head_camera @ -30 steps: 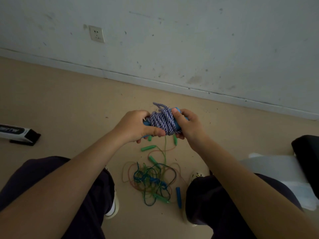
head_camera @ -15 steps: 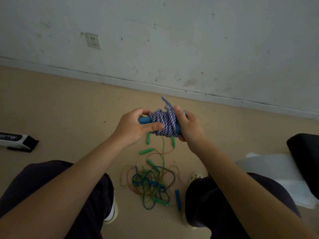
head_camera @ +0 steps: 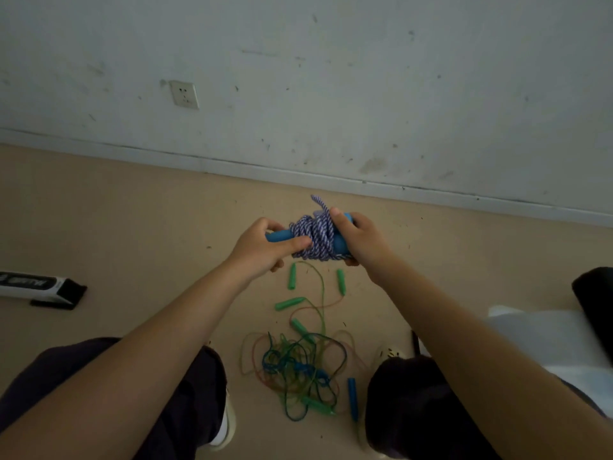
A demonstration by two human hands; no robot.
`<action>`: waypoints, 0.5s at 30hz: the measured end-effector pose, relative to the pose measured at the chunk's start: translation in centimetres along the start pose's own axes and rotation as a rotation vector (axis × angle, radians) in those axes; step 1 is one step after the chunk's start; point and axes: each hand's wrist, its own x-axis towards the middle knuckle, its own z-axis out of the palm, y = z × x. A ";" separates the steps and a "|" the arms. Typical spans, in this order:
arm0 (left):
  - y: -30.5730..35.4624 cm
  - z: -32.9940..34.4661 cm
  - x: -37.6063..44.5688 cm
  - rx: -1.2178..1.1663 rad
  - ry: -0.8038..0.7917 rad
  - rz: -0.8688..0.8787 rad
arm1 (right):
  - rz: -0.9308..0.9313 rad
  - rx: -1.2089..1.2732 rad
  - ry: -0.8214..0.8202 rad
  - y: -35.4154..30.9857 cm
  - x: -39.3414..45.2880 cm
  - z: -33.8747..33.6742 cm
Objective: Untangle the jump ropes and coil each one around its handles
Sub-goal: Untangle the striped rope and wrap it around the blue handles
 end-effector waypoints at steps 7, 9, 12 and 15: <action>-8.4 4.2 7.7 0.001 0.107 -0.167 | 0.235 0.007 -0.049 9.4 6.2 3.5; -13.4 6.2 9.6 0.072 0.103 -0.271 | 0.330 -0.012 -0.049 13.8 8.0 5.4; -20.4 8.1 12.2 0.139 0.088 -0.394 | 0.464 0.009 -0.068 20.0 11.0 8.3; -24.7 8.3 15.1 0.174 0.120 -0.432 | 0.473 -0.009 -0.090 23.6 14.4 11.0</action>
